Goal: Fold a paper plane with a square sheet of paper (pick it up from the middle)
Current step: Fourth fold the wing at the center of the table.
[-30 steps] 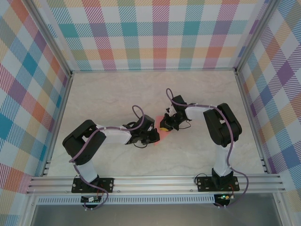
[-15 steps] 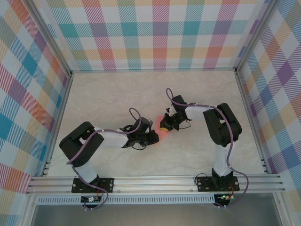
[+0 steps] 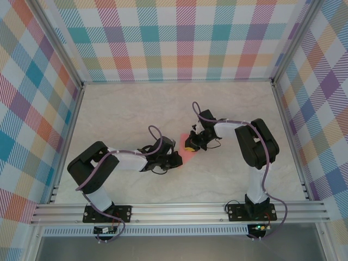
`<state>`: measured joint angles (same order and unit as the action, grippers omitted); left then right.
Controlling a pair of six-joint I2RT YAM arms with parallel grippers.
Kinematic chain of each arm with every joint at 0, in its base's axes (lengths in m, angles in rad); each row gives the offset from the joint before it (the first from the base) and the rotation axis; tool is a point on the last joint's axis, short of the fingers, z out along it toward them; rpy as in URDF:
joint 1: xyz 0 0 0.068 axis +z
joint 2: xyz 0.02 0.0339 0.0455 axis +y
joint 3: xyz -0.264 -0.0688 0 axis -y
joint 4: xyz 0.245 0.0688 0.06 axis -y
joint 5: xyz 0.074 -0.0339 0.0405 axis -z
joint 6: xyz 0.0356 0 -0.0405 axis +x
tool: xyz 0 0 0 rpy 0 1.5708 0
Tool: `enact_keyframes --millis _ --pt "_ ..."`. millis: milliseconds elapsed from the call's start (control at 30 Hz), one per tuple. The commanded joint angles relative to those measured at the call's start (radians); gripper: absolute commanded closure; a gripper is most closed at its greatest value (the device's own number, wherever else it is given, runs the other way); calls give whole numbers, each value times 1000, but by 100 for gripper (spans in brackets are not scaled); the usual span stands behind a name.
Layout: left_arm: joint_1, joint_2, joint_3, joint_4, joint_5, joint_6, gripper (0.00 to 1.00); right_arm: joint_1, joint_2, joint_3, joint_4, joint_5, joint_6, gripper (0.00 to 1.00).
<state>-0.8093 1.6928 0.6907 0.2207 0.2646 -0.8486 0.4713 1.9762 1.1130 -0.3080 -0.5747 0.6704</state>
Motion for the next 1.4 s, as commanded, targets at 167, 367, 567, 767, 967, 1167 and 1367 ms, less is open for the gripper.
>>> enact_keyframes --millis 167,367,567,767,967,1167,1367 --pt "-8 -64 -37 -87 56 -1 90 0 105 -42 -63 190 8 93" --pt "-15 -65 -31 -99 62 10 89 0 107 -44 -61 190 11 93" --pt "-17 -44 -15 -130 42 19 89 0 109 -43 -62 189 9 93" --pt "-19 -43 -13 -181 -2 22 89 0 113 -42 -60 190 9 93" --pt "-25 -43 -19 -199 6 28 90 0 114 -42 -61 190 9 93" --pt "-22 -113 15 -143 21 29 87 0 118 -40 -60 191 9 93" --pt "-13 -47 112 -153 -38 58 85 0 137 -33 -60 191 11 93"
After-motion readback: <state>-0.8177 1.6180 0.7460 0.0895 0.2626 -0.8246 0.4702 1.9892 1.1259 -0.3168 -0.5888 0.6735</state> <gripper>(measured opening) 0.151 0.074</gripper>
